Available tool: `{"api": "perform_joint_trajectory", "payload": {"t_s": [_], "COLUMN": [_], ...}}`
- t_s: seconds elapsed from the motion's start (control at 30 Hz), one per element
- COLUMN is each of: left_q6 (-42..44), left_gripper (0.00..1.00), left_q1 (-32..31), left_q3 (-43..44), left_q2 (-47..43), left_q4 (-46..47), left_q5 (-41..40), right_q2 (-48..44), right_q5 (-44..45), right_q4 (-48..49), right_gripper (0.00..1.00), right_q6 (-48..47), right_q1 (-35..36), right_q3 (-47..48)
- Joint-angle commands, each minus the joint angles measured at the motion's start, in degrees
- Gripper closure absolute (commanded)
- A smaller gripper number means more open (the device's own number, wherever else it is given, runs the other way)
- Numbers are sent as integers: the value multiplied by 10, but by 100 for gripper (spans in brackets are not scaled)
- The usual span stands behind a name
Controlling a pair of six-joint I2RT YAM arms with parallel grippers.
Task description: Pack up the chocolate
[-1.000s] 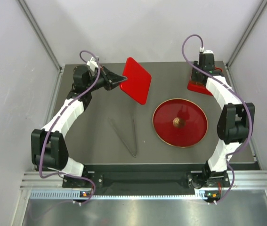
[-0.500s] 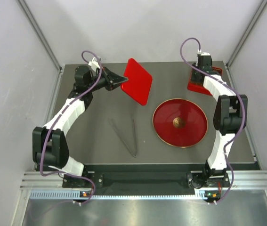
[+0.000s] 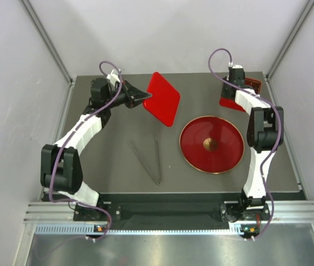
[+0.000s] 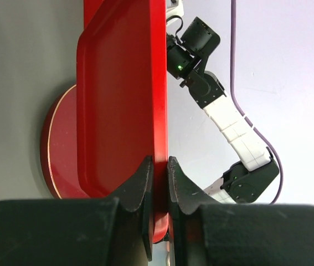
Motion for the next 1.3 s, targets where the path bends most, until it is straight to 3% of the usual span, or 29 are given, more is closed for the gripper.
{"api": "perform_joint_trajectory", "payload": {"t_s": [0.0, 0.87, 1.13, 1.27], "left_q6": [5, 5, -96, -125], "left_gripper": [100, 100, 100, 100], "left_q1": [-2, 3, 3, 3], "left_q3": [18, 12, -10, -16], "left_q2": [2, 31, 40, 31], "left_q4": [50, 93, 237, 268], "left_q5": [15, -8, 17, 21], "right_q2": [6, -40, -130, -192], "right_q5": [-16, -105, -77, -152], "right_q4": [27, 68, 84, 81], "right_gripper": [79, 78, 58, 45], "right_q6": [-4, -139, -99, -50], "right_q1": [10, 100, 94, 89], "right_q3": [30, -44, -26, -28]}}
